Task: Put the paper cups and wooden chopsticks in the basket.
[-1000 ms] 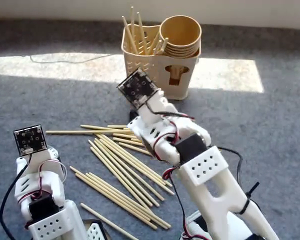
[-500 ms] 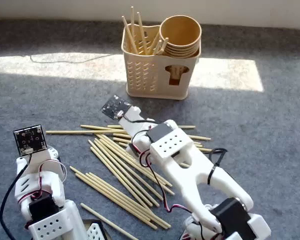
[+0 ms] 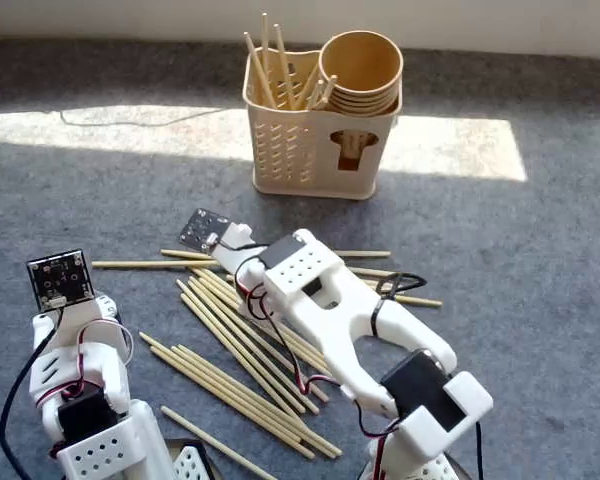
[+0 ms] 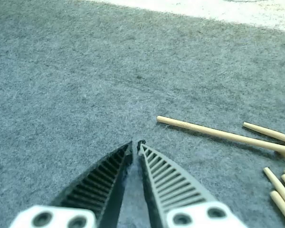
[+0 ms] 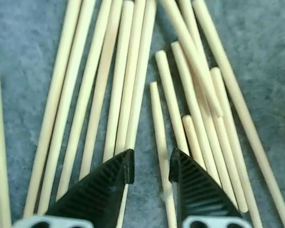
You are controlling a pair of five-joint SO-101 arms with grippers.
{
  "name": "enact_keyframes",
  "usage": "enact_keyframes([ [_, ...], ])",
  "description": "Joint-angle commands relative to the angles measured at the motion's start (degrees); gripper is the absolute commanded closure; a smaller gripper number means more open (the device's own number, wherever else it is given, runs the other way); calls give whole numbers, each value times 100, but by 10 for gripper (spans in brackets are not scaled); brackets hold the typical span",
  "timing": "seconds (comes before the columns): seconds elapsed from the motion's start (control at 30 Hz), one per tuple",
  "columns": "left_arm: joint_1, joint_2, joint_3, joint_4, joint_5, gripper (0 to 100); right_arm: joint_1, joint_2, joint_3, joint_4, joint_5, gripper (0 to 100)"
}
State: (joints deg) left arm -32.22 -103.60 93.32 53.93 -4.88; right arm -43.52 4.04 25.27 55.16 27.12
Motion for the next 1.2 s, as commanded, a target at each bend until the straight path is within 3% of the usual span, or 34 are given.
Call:
enact_keyframes([
  [0.0,136,-66,-127,-88,-35,961,224,22,-418,57,62,868],
  [0.6,136,-66,-127,-88,-35,961,303,708,-409,57,70,869],
  [0.93,136,-66,-127,-88,-35,961,303,716,-391,268,79,925],
  [1.07,154,-66,-127,-114,-35,961,330,716,-391,338,431,926],
  [1.17,303,-66,-127,-97,-35,961,347,690,-391,347,440,981],
])
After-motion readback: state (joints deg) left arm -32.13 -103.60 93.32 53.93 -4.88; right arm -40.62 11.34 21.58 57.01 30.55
